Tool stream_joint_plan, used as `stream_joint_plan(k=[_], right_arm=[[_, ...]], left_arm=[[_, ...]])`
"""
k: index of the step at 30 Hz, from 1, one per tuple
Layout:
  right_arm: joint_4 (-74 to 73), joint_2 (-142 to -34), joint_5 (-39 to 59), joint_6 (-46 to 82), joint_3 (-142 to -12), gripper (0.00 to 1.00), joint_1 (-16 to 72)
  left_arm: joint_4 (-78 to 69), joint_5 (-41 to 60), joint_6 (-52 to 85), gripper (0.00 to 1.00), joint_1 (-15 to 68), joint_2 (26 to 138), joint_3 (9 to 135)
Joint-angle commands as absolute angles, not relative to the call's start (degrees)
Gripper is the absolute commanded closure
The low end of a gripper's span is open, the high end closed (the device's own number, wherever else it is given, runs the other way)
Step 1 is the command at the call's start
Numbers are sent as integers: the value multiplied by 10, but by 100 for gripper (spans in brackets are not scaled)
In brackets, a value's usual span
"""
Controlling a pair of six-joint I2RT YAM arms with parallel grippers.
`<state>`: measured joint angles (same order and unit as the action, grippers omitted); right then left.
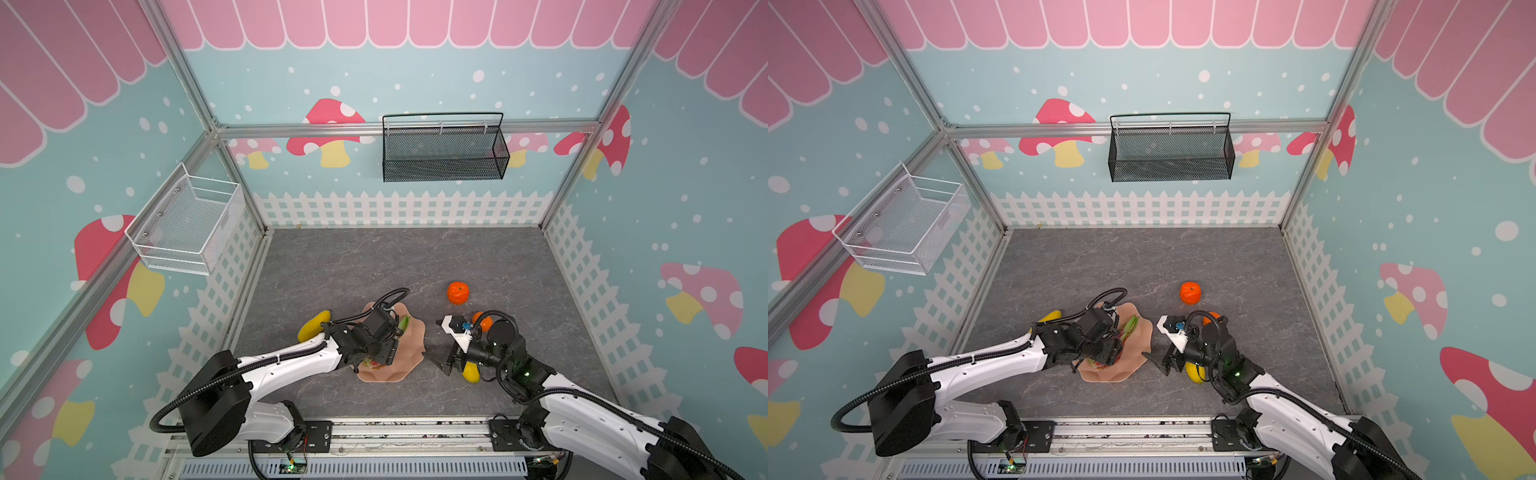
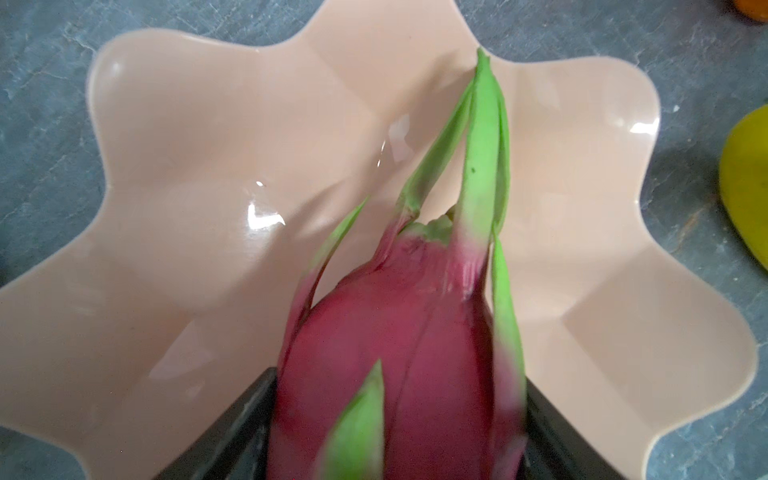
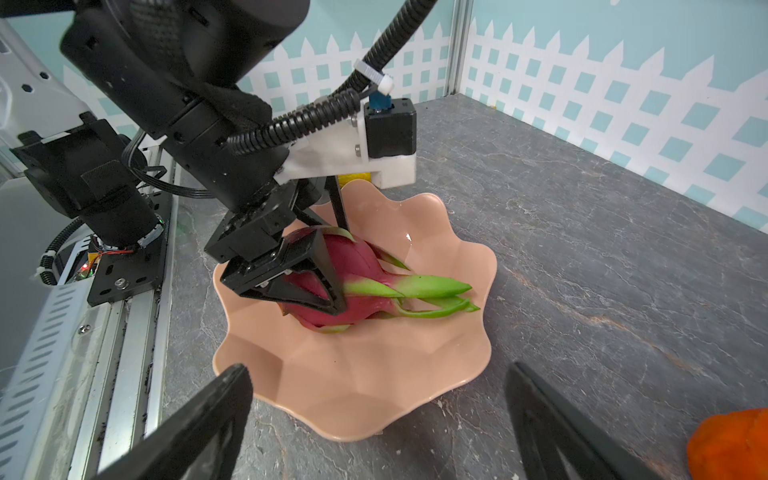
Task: Place and organize the fake fruits in the fruit bowl
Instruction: 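Carry the dragon fruit with the left gripper into the pink bowl and release, then grasp the larger tangerine with the right gripper while the left gripper holds above the bowl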
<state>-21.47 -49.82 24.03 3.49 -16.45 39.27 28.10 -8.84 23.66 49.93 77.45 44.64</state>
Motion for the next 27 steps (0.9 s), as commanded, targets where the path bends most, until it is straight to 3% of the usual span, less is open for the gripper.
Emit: stream_joint_plan(k=[1, 6, 9, 16, 20, 27], right_arm=[[-225, -501, 248, 33, -164, 2, 391], [-225, -506, 243, 32, -165, 2, 391], [-225, -506, 223, 36, -165, 2, 391], [-233, -527, 108, 131, -171, 0, 339], [-160, -584, 66, 223, -228, 4, 233], [-56, -733, -13, 195, -394, 5, 207]], left_arm=[[269, -98, 240, 14, 503, 765, 445], [266, -97, 236, 10, 503, 747, 443], [265, -93, 233, 0, 503, 731, 444], [277, -89, 208, 0, 503, 645, 455], [290, -95, 152, 0, 502, 596, 480], [300, -60, 60, 0, 482, 599, 533]])
